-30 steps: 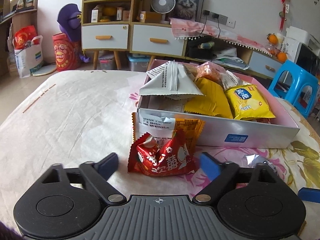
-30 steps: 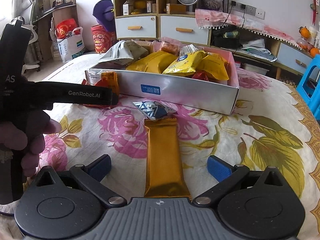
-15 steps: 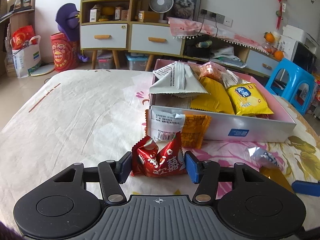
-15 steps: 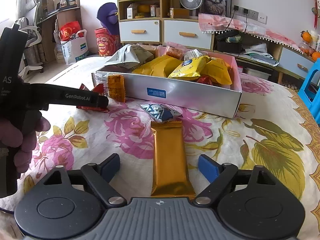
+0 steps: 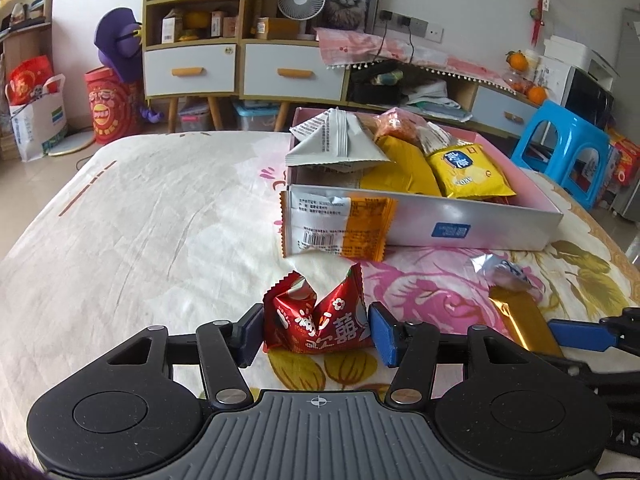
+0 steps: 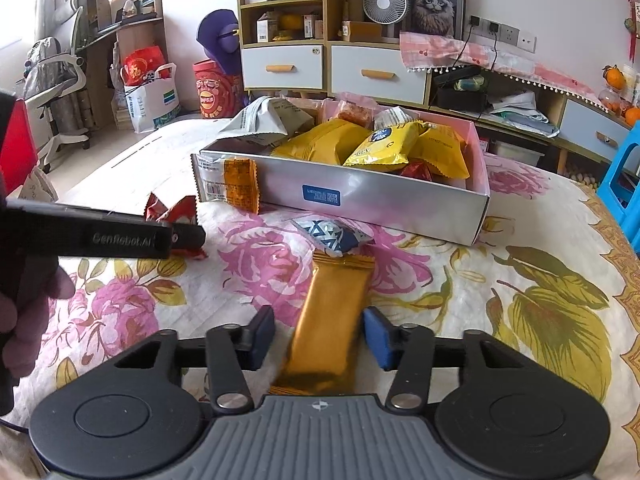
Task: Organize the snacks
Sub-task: 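Grasp the red packet with the left tool while the right tool grasps the gold bar, then carry the red packet with the left tool while the right tool carries the gold bar into the box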
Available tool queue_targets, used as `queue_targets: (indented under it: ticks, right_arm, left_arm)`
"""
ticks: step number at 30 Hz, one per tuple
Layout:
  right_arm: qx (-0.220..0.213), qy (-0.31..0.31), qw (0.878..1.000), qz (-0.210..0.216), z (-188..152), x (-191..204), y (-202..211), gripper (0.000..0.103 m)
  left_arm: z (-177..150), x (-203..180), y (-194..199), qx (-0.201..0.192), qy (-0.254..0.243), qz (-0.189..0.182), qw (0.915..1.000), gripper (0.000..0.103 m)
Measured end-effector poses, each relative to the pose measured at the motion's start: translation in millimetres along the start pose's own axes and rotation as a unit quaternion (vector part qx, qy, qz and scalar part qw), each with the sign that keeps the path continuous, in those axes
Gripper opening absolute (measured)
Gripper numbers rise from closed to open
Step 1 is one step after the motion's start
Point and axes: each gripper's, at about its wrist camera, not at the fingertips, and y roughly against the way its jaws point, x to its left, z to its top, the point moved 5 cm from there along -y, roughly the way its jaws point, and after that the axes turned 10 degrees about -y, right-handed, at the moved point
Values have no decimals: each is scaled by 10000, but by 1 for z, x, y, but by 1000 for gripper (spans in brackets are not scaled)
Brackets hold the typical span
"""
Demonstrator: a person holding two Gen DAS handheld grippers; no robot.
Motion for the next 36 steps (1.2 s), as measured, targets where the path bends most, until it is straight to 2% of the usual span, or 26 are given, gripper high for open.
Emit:
queue_targets:
  ticks: [4, 15, 25, 32, 36]
  right_arm:
    - [1, 31, 10000, 4, 1, 2, 1, 22]
    - [-116, 37, 9998, 146, 7, 11, 19, 21]
    - [-424, -107, 9986, 289, 22, 13, 36, 21]
    - [-611, -121, 9979, 182, 34, 7, 37, 21]
    - [-746, -112, 9971, 49, 50, -1, 31, 22]
  left_arm:
    - [-2, -4, 4, 13, 25, -73, 10000, 53]
    - [-3, -10, 16, 48, 14, -227, 9997, 53]
    - [12, -5, 29, -167, 179, -356, 9991, 53]
    - [25, -7, 30, -242, 210, -492, 9983, 53]
    - [40, -12, 29, -367, 47, -482, 9981, 53]
